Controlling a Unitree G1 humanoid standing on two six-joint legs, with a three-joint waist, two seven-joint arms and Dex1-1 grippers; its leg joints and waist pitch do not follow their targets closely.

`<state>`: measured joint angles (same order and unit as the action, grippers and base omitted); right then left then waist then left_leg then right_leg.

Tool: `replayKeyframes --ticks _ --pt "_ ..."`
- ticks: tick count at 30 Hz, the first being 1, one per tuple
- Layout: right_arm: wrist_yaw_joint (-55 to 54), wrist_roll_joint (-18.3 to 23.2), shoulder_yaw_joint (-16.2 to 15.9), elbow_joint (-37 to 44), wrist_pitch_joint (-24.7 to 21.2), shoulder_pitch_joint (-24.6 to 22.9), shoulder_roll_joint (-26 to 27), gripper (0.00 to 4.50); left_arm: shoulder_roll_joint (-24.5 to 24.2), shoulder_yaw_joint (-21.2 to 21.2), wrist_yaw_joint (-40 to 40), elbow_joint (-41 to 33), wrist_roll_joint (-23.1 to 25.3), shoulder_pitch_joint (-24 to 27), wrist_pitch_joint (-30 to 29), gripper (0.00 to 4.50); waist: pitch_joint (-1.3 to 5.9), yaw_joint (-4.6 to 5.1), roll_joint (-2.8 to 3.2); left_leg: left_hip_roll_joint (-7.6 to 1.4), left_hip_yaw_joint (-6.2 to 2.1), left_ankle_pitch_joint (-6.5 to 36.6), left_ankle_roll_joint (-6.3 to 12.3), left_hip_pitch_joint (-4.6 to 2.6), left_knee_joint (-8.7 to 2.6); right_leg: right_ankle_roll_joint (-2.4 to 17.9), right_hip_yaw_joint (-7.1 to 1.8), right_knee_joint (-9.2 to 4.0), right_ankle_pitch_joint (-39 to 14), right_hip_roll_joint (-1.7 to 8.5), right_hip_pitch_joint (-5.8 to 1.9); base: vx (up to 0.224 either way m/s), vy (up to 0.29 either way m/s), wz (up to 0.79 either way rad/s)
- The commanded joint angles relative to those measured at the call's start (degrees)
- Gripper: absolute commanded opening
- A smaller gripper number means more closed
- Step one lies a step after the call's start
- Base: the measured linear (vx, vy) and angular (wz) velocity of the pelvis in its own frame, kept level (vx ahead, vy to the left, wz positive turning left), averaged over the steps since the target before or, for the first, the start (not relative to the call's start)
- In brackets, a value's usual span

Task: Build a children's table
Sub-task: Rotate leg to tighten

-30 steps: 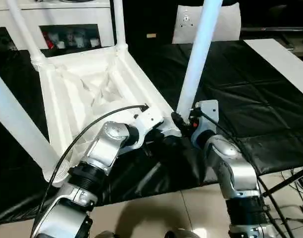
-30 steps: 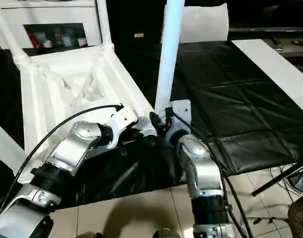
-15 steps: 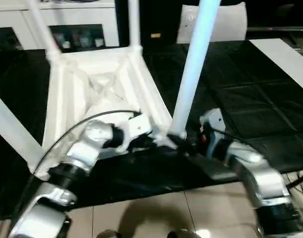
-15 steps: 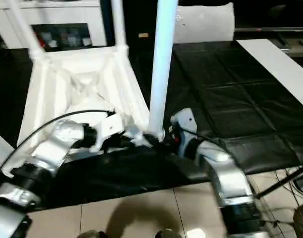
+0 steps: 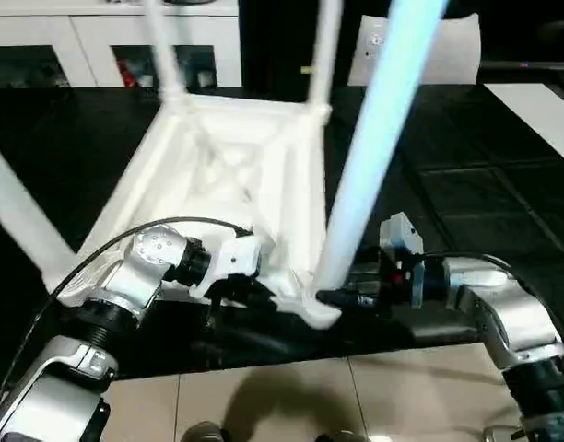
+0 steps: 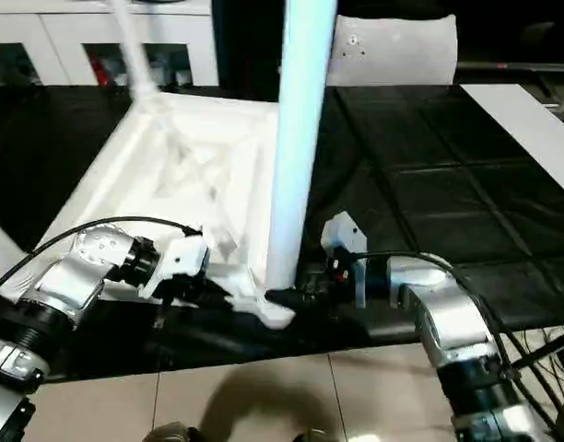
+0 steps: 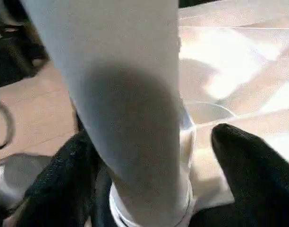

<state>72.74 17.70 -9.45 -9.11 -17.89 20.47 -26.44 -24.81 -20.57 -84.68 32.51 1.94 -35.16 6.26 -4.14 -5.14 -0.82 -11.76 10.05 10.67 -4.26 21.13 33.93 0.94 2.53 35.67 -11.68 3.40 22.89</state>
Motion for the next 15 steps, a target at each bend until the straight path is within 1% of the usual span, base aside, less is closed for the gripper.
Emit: replayKeyframes --ticks 1,3,5,7,8,9,10,12,13,14,15 --pt "1.5 0.4 -0.1 -0.9 0.8 0.9 -0.6 3.52 0.6 -2.3 -3.5 -0.5 -0.1 -1.4 2.0 0.00 4.30 0.23 -0.16 -1.80 0.24 6.1 3.94 -0.92 -3.33 14.9 -2.58 -3.47 -2.1 4.24 -3.05 0.000 0.000 0.00" --pt "2.4 0.2 -0.4 -1.7 1.3 1.3 -0.7 3.24 0.7 -2.3 -4.3 0.0 -0.4 -1.7 2.4 0.00 4.36 0.06 -0.32 -1.69 0.17 5.7 3.57 -0.74 -3.31 14.7 -2.52 -3.40 -2.3 4.22 -3.14 0.000 0.000 0.00" --pt "2.9 0.2 -0.6 -2.1 1.5 1.4 -0.6 3.19 0.7 -2.5 -4.9 0.3 -0.5 -2.0 2.9 0.00 4.37 0.08 -0.33 -1.63 0.12 5.8 3.38 -0.65 -3.31 14.3 -2.47 -3.45 -2.8 4.19 -3.19 0.000 0.000 0.00" --pt "3.5 0.6 -0.9 -2.3 1.4 1.6 -0.6 2.98 0.8 -2.6 -5.3 1.0 -0.5 -2.4 3.6 0.00 4.42 0.09 -0.35 -1.63 0.12 5.6 3.29 -0.69 -3.27 14.3 -2.47 -3.41 -2.7 4.17 -3.15 0.000 0.000 0.00" --pt "3.9 0.9 -1.1 -2.2 1.1 1.7 -0.6 2.87 0.8 -2.8 -5.6 1.3 -0.6 -2.6 3.9 0.00 4.47 0.03 -0.25 -1.62 0.10 5.7 3.30 -0.73 -3.25 14.3 -2.45 -3.41 -2.8 4.17 -3.15 0.000 0.000 0.00" --pt "4.4 1.2 -1.4 -2.2 0.9 1.8 -0.5 2.87 0.8 -2.9 -5.8 1.7 -0.6 -2.8 4.2 0.00 4.49 0.07 -0.30 -1.59 0.10 5.5 3.33 -0.64 -3.22 14.4 -2.43 -3.36 -2.5 4.14 -3.22 0.000 0.000 0.00" --pt "4.7 1.3 -1.5 -2.1 0.7 1.8 -0.5 2.77 0.9 -3.0 -5.9 1.9 -0.5 -3.0 4.3 0.00 4.49 0.05 -0.37 -1.57 0.11 5.4 3.39 -0.62 -3.21 14.3 -2.44 -3.39 -2.4 4.11 -3.23 0.000 0.000 0.00" --pt "5.0 1.5 -1.6 -1.7 0.2 1.7 -0.4 2.47 0.9 -3.0 -5.9 2.0 -0.5 -3.1 4.3 0.00 4.52 -0.03 -0.29 -1.65 0.11 5.1 3.52 -0.71 -3.18 14.5 -2.40 -3.24 -1.8 4.09 -3.14 0.000 0.000 0.00" --pt "5.1 1.6 -1.6 -1.7 0.1 1.6 -0.4 2.43 0.9 -3.0 -5.9 2.1 -0.5 -3.2 4.4 0.00 4.52 -0.05 -0.31 -1.63 0.12 5.1 3.56 -0.67 -3.17 14.6 -2.40 -3.22 -1.7 4.08 -3.16 0.000 0.000 0.00" --pt "5.1 1.7 -1.8 -1.3 -0.3 1.4 -0.3 2.40 0.9 -3.0 -5.9 2.2 -0.5 -3.2 4.3 0.00 4.53 -0.14 -0.18 -1.65 0.11 5.1 3.62 -0.68 -3.14 14.7 -2.40 -3.20 -1.5 4.11 -3.13 0.000 0.000 0.00" --pt "5.2 1.7 -2.0 -1.0 -0.5 1.1 -0.3 2.32 0.9 -3.0 -5.9 2.2 -0.5 -3.3 4.3 0.00 4.53 -0.13 -0.26 -1.68 0.10 5.0 3.62 -0.69 -3.16 14.7 -2.40 -3.18 -1.4 4.10 -3.13 0.000 0.000 0.00"
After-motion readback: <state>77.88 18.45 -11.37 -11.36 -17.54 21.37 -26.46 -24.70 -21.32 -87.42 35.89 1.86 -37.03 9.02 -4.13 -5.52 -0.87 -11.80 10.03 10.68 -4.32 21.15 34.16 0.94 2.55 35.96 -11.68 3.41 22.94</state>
